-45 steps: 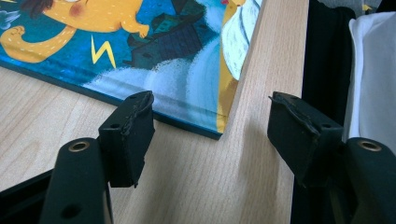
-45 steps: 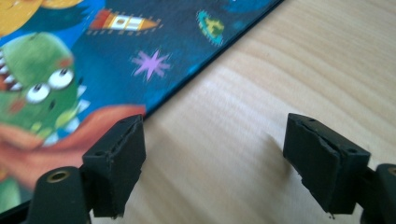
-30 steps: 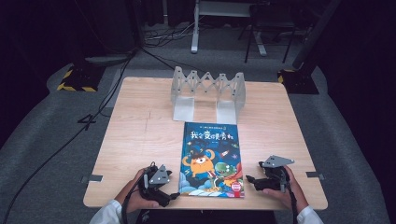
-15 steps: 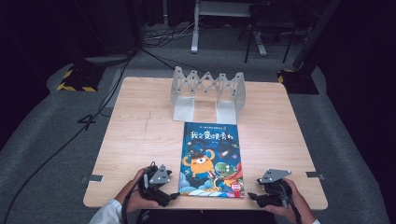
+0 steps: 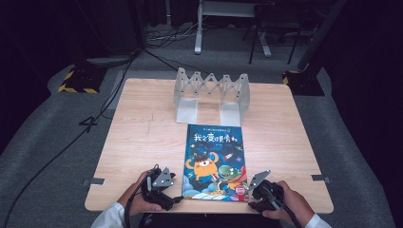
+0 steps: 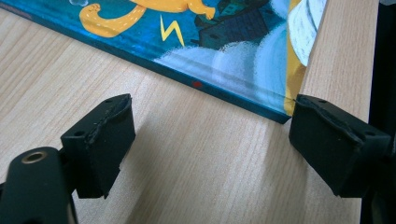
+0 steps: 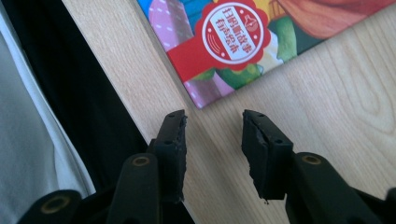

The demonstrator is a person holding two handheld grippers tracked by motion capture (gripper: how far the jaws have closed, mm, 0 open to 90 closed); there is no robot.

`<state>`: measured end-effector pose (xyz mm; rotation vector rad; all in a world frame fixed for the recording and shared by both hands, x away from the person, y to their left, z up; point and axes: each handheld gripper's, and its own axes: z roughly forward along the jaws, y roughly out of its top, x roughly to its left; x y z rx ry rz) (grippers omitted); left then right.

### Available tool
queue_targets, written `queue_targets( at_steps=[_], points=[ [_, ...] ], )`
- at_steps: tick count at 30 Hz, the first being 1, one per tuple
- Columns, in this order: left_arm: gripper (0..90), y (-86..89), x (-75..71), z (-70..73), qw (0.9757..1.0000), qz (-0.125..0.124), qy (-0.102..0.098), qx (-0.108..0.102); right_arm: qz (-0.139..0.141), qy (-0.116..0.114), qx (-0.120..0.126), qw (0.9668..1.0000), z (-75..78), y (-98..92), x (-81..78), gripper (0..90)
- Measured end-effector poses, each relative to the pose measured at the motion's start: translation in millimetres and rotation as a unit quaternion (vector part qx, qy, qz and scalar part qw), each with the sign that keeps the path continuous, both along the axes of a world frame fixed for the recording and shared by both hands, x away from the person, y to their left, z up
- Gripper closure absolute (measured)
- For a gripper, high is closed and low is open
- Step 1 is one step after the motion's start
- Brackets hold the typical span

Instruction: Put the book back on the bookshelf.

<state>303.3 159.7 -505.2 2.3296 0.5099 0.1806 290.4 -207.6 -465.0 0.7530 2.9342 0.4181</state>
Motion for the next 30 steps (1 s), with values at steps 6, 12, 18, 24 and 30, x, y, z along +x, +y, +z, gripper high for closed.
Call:
queue_targets(
  at_steps=[6,12,18,24,30],
  points=[
    [14.9,0.1,0.1,0.1,1.0,-0.001,0.0,0.001,0.026,0.016,-0.032,0.999,2.5,11.2,4.2,73.1],
    [15.0,-0.5,0.1,0.0,1.0,-0.001,0.001,0.0,0.036,0.023,-0.046,0.998,3.1,16.4,8.1,77.5],
    [16.7,-2.1,1.5,0.0,1.0,-0.003,0.003,-0.004,0.027,0.024,0.025,0.999,0.1,8.6,5.4,77.7],
    [19.1,-3.1,1.6,-0.1,1.0,-0.006,0.001,-0.008,0.022,0.029,0.102,0.9941,-5.9,1.8,4.2,76.2],
    [26.4,-2.1,2.0,0.6,0.9999,-0.008,0.0,-0.011,0.014,0.023,0.144,0.9893,-10.6,-2.5,2.9,75.5]
  ],
)
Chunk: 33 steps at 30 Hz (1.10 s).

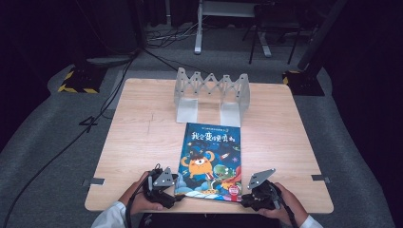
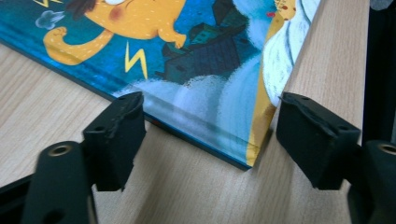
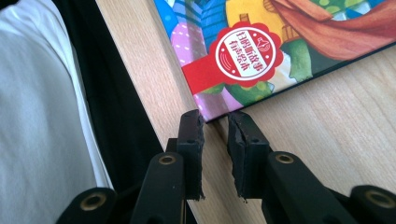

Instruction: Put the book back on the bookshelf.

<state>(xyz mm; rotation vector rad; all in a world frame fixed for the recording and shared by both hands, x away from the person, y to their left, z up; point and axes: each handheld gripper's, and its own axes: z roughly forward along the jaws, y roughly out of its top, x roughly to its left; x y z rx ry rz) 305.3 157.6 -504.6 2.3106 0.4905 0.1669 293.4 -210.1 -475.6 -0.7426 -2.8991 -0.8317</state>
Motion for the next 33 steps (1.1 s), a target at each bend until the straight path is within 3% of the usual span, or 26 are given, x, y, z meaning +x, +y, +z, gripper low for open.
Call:
queue_targets(
  at_steps=[6,9,12,16,21,22,25,27,29,33],
  points=[
    [27.0,0.0,0.0,0.0,1.0,-0.002,0.0,0.0,-0.003,-0.001,0.025,0.9997,-3.0,-2.7,0.2,72.7],
    [26.8,0.1,-0.1,0.1,1.0,-0.002,0.0,0.002,-0.006,-0.001,0.042,0.9991,-3.3,-4.0,1.8,64.2],
    [26.5,0.1,-0.1,0.1,1.0,-0.002,0.0,0.002,-0.016,0.001,0.08,0.9967,0.0,-8.3,5.9,52.5],
    [26.3,-0.1,-0.2,0.0,1.0,-0.003,-0.001,0.001,-0.024,-0.002,0.096,0.9951,2.3,-11.2,11.0,49.7],
    [25.9,-0.5,-0.3,-0.1,1.0,-0.004,-0.002,0.001,-0.036,0.011,0.135,0.9901,6.2,-13.1,20.2,41.1],
    [25.9,-0.8,-0.4,0.0,1.0,-0.004,-0.003,0.002,-0.04,0.022,0.149,0.9878,6.7,-14.6,26.0,39.0],
    [25.9,-1.1,-0.4,0.1,1.0,-0.004,-0.003,0.003,-0.051,0.021,0.155,0.9863,7.0,-15.6,30.7,39.1],
    [25.8,-1.2,-0.6,0.1,1.0,-0.003,-0.003,0.003,-0.07,0.031,0.17,0.9824,6.5,-18.6,40.3,39.2],
    [25.9,-1.3,-0.6,0.1,1.0,-0.003,-0.003,0.003,-0.08,0.029,0.169,0.982,5.1,-16.3,48.4,39.4],
    [25.7,-1.5,-0.8,0.3,1.0,-0.002,-0.004,0.004,-0.076,0.038,0.179,0.9801,0.8,-8.7,57.4,38.5]
  ],
)
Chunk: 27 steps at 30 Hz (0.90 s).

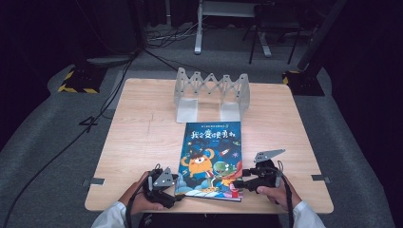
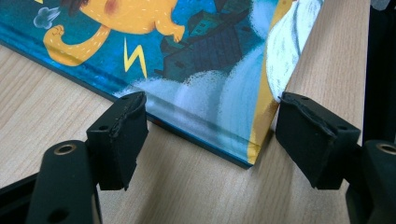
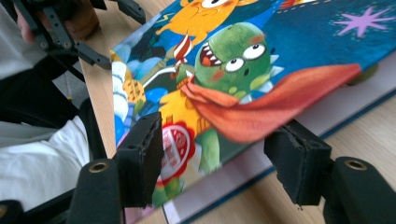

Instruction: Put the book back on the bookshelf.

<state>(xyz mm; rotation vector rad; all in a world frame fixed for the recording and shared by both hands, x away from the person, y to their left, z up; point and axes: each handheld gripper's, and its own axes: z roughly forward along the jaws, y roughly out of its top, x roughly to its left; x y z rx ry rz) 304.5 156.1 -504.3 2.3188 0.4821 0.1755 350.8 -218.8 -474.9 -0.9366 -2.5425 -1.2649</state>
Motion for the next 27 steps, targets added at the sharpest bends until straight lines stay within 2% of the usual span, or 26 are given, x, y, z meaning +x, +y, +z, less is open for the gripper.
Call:
queue_targets(
  at_steps=[2,5,8,10,17,19,27],
  points=[
    [25.7,0.0,-0.1,-0.1,1.0,0.001,0.0,0.0,0.002,-0.003,0.009,1.0,-2.0,1.7,3.0,38.4],
    [25.7,-0.1,0.0,0.0,1.0,0.0,0.0,0.0,-0.001,-0.003,0.001,1.0,-8.0,2.5,10.5,38.3],
    [25.6,-0.3,-0.1,-0.2,1.0,0.002,0.002,-0.002,-0.011,-0.004,0.002,0.9999,-13.2,3.9,17.7,38.3],
    [25.4,-0.4,-0.2,-0.3,1.0,0.002,0.003,-0.003,-0.006,-0.009,0.008,0.9999,-13.4,3.4,19.4,38.4],
    [25.4,-0.9,0.6,-0.1,1.0,0.006,0.004,-0.002,0.012,-0.049,0.033,0.9982,-2.8,1.3,14.3,40.7],
    [25.3,-0.9,1.2,0.0,1.0,0.004,0.002,0.0,0.013,-0.052,0.028,0.9982,-0.2,2.1,13.3,40.9],
    [25.1,-1.2,2.2,0.4,1.0,0.0,0.004,0.001,0.025,-0.054,0.057,0.9966,6.2,1.0,16.7,41.6]
  ],
)
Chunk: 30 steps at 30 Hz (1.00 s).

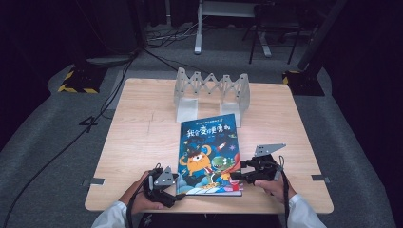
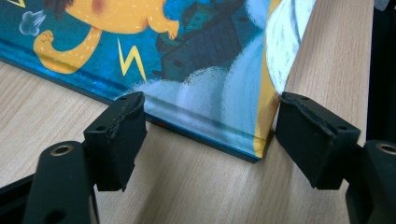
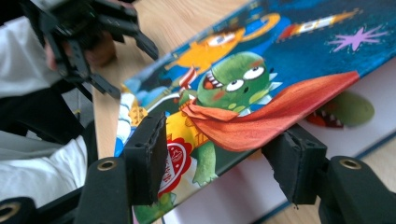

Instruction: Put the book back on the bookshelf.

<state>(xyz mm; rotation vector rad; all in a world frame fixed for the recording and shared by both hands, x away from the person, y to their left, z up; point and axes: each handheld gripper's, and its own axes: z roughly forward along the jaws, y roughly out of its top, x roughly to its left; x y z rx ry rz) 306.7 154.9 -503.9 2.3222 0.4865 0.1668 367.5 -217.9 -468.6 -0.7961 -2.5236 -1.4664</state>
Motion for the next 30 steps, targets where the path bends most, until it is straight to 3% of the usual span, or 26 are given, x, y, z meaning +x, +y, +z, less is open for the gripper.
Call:
queue_targets(
  at_steps=[6,10,14,15,19,24,28,30],
  points=[
    [25.4,-0.4,0.0,0.1,1.0,0.001,0.001,0.0,0.001,0.012,-0.03,0.9995,2.6,14.9,9.5,35.0],
    [25.3,-0.4,0.0,0.1,1.0,0.001,0.0,0.0,-0.004,0.029,-0.036,0.9989,-2.4,17.8,15.9,35.0],
    [25.3,-0.5,-0.1,-0.1,1.0,0.002,0.0,-0.001,0.004,0.05,-0.016,0.9986,-7.3,17.3,19.2,44.0],
    [25.3,-0.5,-0.1,-0.2,1.0,0.001,0.0,-0.002,0.025,0.046,0.023,0.9984,-5.8,15.6,17.4,51.6],
    [24.6,0.4,-0.2,-0.4,1.0,0.009,0.0,0.0,0.035,0.024,0.037,0.9984,0.4,17.1,11.6,55.8],
    [15.7,5.7,2.3,0.8,0.9995,0.029,0.009,0.011,0.042,0.0,0.036,0.9985,6.6,16.4,4.1,57.2],
    [15.4,9.8,7.1,2.4,0.9989,0.035,0.031,-0.002,0.044,-0.013,0.036,0.9983,8.0,15.3,1.2,57.2],
    [15.6,13.7,11.1,3.5,0.9979,0.041,0.046,-0.018,0.044,-0.029,0.035,0.998,8.9,14.8,-3.4,57.2]
  ],
)
